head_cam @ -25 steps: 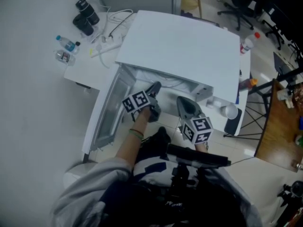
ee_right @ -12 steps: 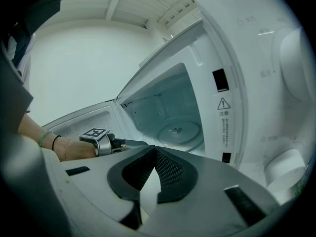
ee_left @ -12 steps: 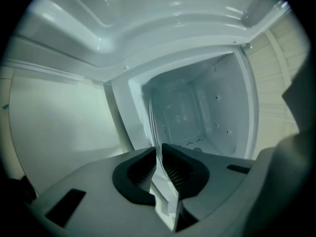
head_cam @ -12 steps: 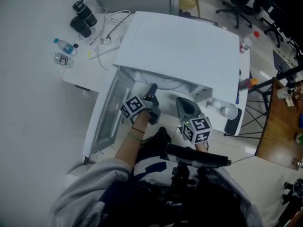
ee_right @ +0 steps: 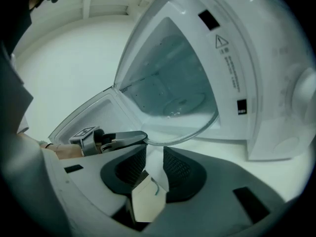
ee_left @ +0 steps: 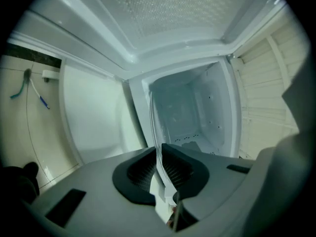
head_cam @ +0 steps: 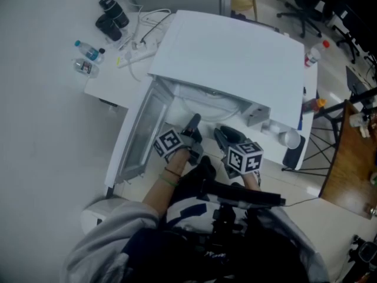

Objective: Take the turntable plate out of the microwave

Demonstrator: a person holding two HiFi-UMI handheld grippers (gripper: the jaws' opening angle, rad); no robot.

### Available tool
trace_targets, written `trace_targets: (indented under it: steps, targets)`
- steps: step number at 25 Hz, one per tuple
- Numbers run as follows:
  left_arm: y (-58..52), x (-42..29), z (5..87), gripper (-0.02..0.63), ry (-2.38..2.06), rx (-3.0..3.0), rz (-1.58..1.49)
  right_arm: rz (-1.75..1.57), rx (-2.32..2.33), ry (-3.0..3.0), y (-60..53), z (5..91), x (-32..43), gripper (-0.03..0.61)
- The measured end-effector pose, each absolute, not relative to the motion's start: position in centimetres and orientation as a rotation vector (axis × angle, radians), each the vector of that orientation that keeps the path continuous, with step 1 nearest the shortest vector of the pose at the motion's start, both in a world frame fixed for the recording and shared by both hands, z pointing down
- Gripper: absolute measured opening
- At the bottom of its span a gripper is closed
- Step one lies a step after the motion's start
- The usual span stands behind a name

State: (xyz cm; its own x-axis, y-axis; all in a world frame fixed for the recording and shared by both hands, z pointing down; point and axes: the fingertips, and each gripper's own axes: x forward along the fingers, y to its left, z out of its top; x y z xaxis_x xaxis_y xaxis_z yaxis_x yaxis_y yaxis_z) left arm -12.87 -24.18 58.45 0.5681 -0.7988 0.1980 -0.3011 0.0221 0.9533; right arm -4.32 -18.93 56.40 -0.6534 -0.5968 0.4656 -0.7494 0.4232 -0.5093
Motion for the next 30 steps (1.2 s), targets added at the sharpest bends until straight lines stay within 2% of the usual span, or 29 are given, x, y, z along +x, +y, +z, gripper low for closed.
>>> trace_targets:
  steps: [4,14,16,19,21,25,30]
  targets:
    - [-23.1,-13.8,57.9,0.028,-0.962,1.604,-0.520,1.320,1.140,-2.429,-18.7,57.5,-5.1,0.172]
    - [-21.0,-12.8,58.0,0.029,-0.889,1.600,-0.523,1.786,1.237,-2.451,-21.3,58.7,-4.8,0.178]
    - [-20.7,-12.3,58.1,0.031,-0.870,1.596,-0.518,1.808,1.264,-2.449,-21.7,58.9,-4.3,0.094]
    - [-20.9,-12.3,58.3,0.040,-0.868,1.684,-0.456,1.800,1.271,-2.463,-21.9,58.7,-4.0,0.094]
    - [-21.4,-11.9,57.8,0.048,-0.813,1.648,-0.524,1.772,1.280,-2.469,-21.7,58.5,-4.0,0.094]
    - [-23.6,-13.3,58.8,0.133,-0.837,1.535,-0.644,1.773,1.271,-2.485,-21.2,57.9,-4.2,0.091]
    - [-26.6,-13.7,57.9,0.141,-0.736,1.530,-0.773,1.746,1.242,-2.462,-19.5,58.1,-4.2,0.092]
